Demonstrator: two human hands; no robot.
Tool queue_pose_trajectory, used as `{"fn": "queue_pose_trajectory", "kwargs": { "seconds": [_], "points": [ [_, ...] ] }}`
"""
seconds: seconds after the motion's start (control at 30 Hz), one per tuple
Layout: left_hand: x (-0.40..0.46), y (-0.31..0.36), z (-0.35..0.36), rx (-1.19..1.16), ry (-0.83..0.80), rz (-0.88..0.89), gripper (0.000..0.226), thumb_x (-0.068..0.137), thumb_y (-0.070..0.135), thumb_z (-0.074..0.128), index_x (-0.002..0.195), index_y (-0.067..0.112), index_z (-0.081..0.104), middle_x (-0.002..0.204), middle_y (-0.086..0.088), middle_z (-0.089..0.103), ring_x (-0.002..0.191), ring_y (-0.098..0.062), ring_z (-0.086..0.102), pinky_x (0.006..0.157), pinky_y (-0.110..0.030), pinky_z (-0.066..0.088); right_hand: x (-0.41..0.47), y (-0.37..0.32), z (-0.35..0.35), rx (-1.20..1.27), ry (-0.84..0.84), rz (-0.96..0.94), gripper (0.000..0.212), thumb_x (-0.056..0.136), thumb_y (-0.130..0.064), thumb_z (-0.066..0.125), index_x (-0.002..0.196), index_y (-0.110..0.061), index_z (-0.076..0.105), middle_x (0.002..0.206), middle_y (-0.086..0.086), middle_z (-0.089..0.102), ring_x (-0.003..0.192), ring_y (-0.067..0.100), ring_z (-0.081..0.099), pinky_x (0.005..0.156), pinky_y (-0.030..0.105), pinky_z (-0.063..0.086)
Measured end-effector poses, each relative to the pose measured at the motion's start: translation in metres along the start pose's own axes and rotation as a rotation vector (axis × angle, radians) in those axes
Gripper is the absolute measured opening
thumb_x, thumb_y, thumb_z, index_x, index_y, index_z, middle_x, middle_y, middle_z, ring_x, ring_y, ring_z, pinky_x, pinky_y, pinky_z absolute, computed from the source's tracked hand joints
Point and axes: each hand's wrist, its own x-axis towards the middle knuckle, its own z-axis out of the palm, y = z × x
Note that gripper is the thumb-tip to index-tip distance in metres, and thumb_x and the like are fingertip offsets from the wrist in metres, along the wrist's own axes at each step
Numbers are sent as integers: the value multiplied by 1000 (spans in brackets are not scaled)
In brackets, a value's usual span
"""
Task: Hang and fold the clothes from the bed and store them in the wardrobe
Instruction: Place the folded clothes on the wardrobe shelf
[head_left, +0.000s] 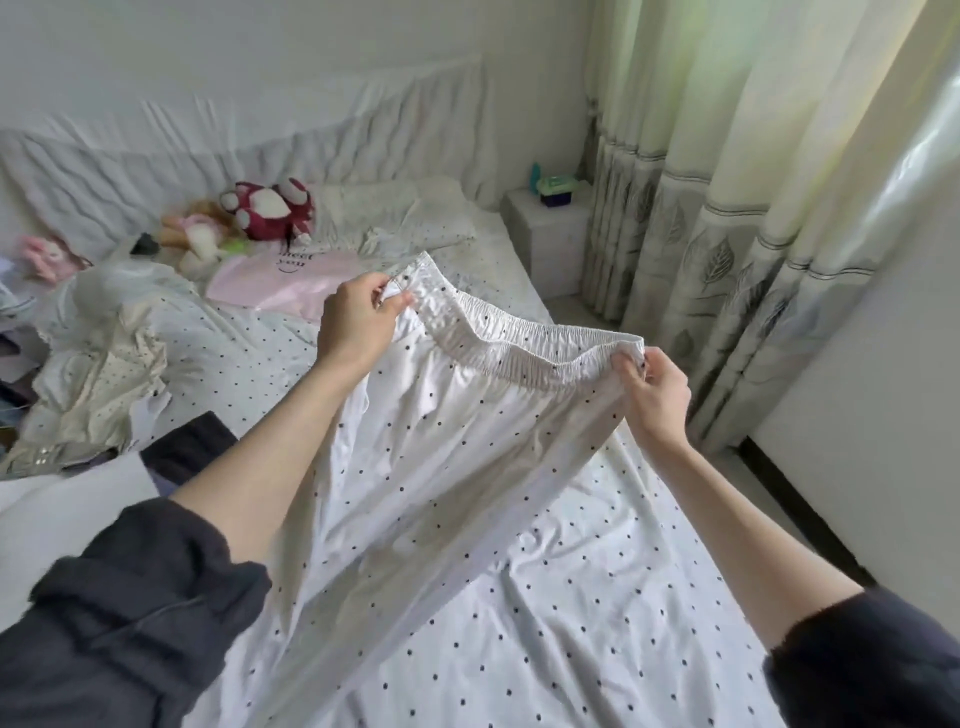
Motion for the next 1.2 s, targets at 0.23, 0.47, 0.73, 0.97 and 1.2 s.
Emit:
{"fn": "queue_pose_trajectory", "kwargs": {
  "seconds": [0.23, 0.47, 0.73, 0.97, 1.2],
  "points": [
    [91, 6, 70, 7, 107, 53, 29, 89, 25, 60, 76, 1, 51, 57, 2, 33, 65, -24, 34, 58, -33, 22, 115, 9, 45, 113, 134, 89, 37, 84, -23, 52, 57, -18, 27, 55, -6, 27, 52, 11, 23, 46, 23, 21],
    [91, -75, 159, 178, -312, -207, 58, 92, 16, 58, 144, 19, 33, 143, -9, 44, 128, -29, 44, 105, -38, 37, 132, 96, 106, 167, -277, 447, 55, 90, -24, 61, 140, -12, 39, 112, 9, 56, 89, 20, 56, 88, 39, 52],
    [-31, -175, 173, 257, -622, -409, 50, 90, 11, 60, 137, 9, 43, 140, -12, 47, 129, -23, 43, 99, -23, 31, 23, 183, 136, 15, -581, 708, 44, 94, -16, 54, 135, -9, 43, 113, 14, 59, 107, 33, 58, 87, 40, 49],
    [-160, -214, 113, 370, -667, -394, 32, 93, 19, 54, 125, 18, 58, 133, -2, 52, 124, -20, 46, 101, -35, 38, -97, 180, 140, -37, -734, 779, 19, 94, -12, 50, 108, -4, 59, 83, 8, 59, 67, 19, 55, 61, 28, 48],
    [-292, -219, 55, 608, -618, -119, 38, 64, 32, 84, 99, 22, 71, 122, -2, 60, 108, -25, 60, 86, -40, 49, -214, 170, 157, 13, -779, 847, 26, 92, -21, 55, 72, -5, 51, 70, 9, 46, 62, 22, 48, 62, 33, 54]
  ]
}}
